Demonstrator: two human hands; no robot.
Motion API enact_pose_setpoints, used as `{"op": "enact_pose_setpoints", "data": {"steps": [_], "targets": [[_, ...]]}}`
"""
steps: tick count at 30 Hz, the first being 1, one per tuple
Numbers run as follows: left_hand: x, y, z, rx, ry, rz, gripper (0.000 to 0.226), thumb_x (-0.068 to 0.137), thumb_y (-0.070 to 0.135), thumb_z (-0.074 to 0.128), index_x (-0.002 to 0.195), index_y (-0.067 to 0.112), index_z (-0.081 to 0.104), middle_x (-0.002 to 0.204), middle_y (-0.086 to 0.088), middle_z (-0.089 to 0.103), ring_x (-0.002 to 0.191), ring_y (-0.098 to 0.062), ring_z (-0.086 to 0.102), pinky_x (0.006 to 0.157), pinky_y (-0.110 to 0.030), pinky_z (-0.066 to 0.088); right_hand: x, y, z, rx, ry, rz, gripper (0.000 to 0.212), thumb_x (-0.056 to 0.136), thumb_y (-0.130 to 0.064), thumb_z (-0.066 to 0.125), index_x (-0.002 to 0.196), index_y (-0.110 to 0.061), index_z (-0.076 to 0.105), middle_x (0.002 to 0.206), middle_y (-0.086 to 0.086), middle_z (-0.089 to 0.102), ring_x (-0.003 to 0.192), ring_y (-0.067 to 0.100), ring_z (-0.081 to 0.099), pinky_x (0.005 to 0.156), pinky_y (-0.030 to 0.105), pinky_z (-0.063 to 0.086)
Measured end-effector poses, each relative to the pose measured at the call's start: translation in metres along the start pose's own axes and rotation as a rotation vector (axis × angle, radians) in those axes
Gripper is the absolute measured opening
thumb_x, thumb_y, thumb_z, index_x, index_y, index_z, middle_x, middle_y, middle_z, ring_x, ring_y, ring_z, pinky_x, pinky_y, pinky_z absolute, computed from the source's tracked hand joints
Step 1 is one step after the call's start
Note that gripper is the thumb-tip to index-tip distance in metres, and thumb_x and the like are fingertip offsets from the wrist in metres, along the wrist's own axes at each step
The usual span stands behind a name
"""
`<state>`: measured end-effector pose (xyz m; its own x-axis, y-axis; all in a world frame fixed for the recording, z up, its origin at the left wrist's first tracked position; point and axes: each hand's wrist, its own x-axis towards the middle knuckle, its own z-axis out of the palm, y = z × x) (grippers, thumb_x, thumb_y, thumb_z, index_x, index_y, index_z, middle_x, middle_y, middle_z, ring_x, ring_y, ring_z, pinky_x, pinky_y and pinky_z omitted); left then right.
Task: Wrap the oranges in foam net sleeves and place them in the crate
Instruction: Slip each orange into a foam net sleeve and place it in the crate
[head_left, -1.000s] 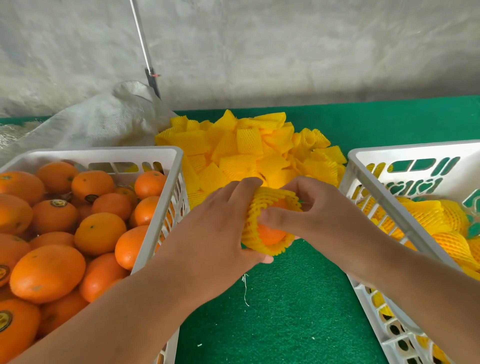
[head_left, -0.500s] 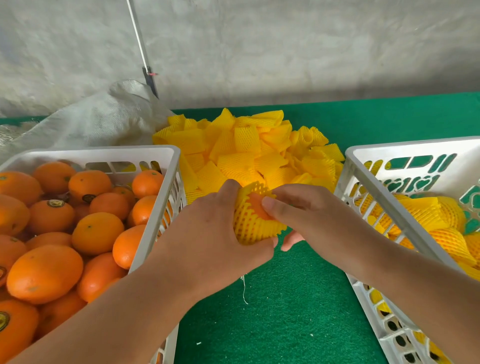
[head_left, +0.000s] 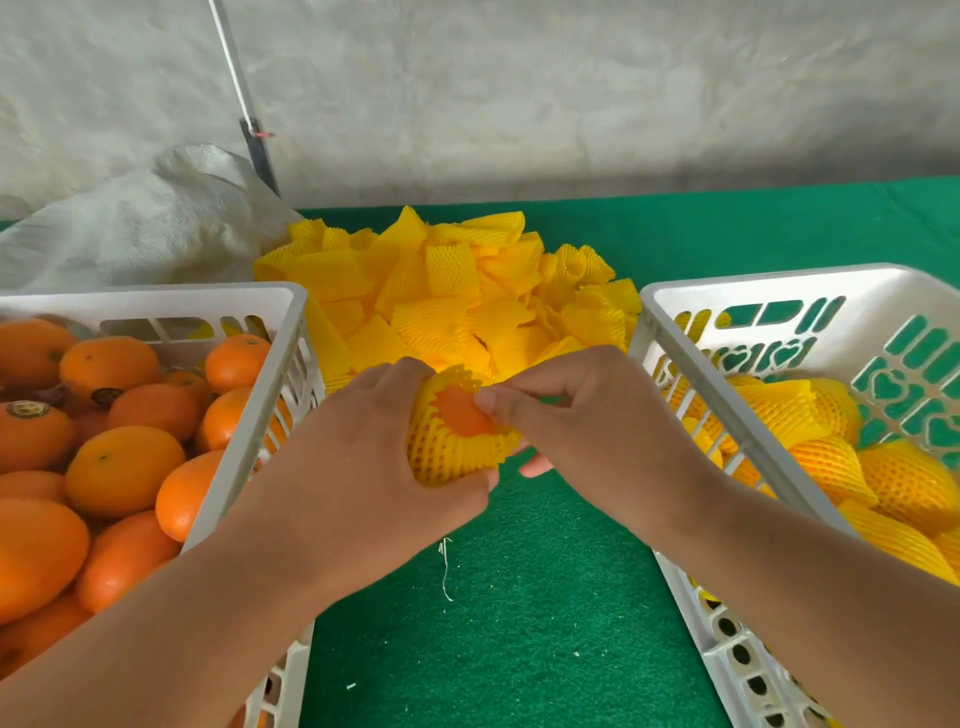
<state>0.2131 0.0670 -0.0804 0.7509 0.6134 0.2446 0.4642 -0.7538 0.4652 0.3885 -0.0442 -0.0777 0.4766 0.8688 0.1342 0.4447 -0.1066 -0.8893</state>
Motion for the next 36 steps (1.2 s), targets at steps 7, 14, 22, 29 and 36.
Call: {"op": "enact_pose_setpoints", "data": {"steps": [7,14,22,29,36], "targets": [[0.0,-0.001,0.0,0.03,-0.041,0.015,0.05,0.072,0.076,0.066,0.11,0.046,0.051,0.092,0.024,0.055,0.086,0.006,0.053,0.064,-0.019,0.038,-0.003,-0.003,0.003,-0.113,0.054,-0.095,0.019,0.091,-0.038,0.082,0.077,-0.026,0.077,0.063,-0.004,0.071,0.062,0.021,0.073,0.059,0.044,0.055],[0.0,0.003,-0.003,0.008,-0.035,0.057,0.042,0.073,0.072,0.066,0.104,0.047,0.052,0.087,0.019,0.058,0.087,0.003,0.056,0.06,-0.019,0.04,-0.006,-0.002,0.006,-0.22,0.077,-0.169,0.02,0.09,-0.033,0.082,0.076,-0.026,0.069,0.073,-0.011,0.071,0.066,0.01,0.069,0.056,0.021,0.05],[0.008,0.001,-0.004,-0.575,-0.037,-0.399,0.065,0.073,0.083,0.059,0.099,0.026,0.072,0.089,-0.006,0.078,0.079,-0.03,0.077,0.076,-0.055,0.065,0.0,-0.001,0.003,0.201,-0.094,0.029,0.061,0.094,-0.078,0.043,0.125,-0.031,0.068,0.113,-0.012,0.074,0.097,0.008,0.075,0.086,0.042,0.066],[0.01,0.006,-0.007,-0.647,-0.109,-0.519,0.062,0.099,0.071,0.049,0.104,0.013,0.073,0.085,-0.012,0.078,0.063,-0.032,0.076,0.058,-0.048,0.065,-0.005,-0.003,0.015,0.287,-0.485,0.133,0.059,0.091,-0.054,0.076,0.14,-0.034,0.052,0.119,-0.002,0.076,0.098,0.019,0.079,0.082,0.043,0.067],[0.005,0.005,-0.005,-0.63,-0.219,-0.443,0.08,0.072,0.101,0.04,0.101,0.036,0.076,0.092,0.001,0.08,0.066,-0.036,0.078,0.077,-0.061,0.059,-0.005,-0.006,0.017,0.243,-0.44,0.172,0.061,0.084,-0.046,0.087,0.134,-0.029,0.057,0.121,-0.004,0.072,0.106,0.015,0.075,0.079,0.042,0.067]]}}
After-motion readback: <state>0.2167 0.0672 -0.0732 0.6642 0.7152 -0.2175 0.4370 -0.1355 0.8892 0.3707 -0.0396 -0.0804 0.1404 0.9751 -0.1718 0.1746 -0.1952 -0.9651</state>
